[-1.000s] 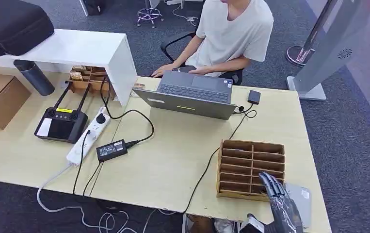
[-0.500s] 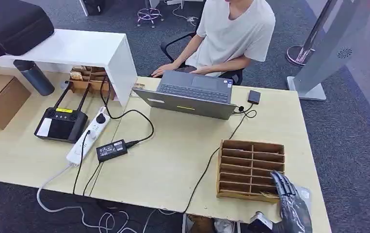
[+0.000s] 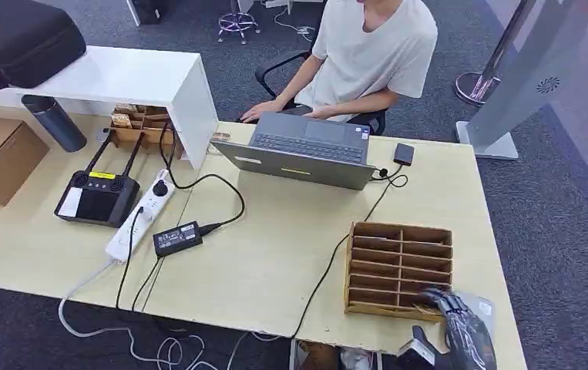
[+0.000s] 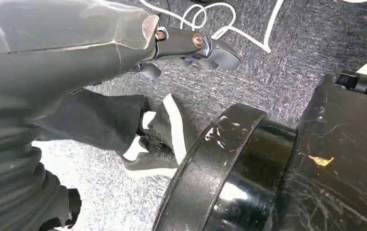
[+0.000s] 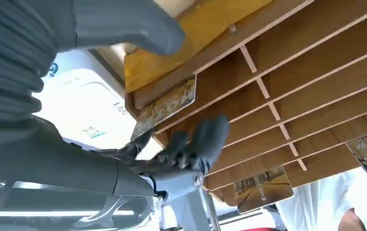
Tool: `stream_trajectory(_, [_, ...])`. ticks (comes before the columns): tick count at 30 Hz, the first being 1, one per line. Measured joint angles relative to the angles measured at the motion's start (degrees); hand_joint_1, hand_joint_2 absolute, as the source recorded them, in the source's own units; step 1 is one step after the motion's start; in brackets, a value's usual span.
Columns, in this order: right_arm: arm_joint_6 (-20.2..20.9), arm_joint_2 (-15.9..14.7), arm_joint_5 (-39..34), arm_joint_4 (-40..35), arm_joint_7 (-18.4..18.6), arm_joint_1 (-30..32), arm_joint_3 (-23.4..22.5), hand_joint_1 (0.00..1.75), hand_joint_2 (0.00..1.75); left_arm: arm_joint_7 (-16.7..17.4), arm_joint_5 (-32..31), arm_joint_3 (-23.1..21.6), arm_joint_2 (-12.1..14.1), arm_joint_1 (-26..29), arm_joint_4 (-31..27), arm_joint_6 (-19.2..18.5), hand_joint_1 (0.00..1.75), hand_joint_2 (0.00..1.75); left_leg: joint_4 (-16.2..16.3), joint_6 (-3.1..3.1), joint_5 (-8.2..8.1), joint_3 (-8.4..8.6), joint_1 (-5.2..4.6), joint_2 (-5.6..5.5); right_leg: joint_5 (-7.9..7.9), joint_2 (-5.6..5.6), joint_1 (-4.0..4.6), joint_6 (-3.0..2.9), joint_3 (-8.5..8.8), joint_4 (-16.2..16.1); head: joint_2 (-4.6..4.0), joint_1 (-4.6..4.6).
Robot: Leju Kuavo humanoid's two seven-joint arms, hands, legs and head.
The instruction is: Pass the card to the sensor for recognition and then transmit it.
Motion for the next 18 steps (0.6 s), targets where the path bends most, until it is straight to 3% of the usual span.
stream_trajectory(18, [-0.4,0.0,-0.7,-0.3,-0.8,0.0,-0.5,1.75,1.75,0.0,0.0,0.0,0.1,0.0,0.0,0.3,0.00,1.75,0.0,0.00,0.00,0.01,0.00,-0.01,0.00,-0.01,0.00,0.00,0.00,0.0,0.00,0.00])
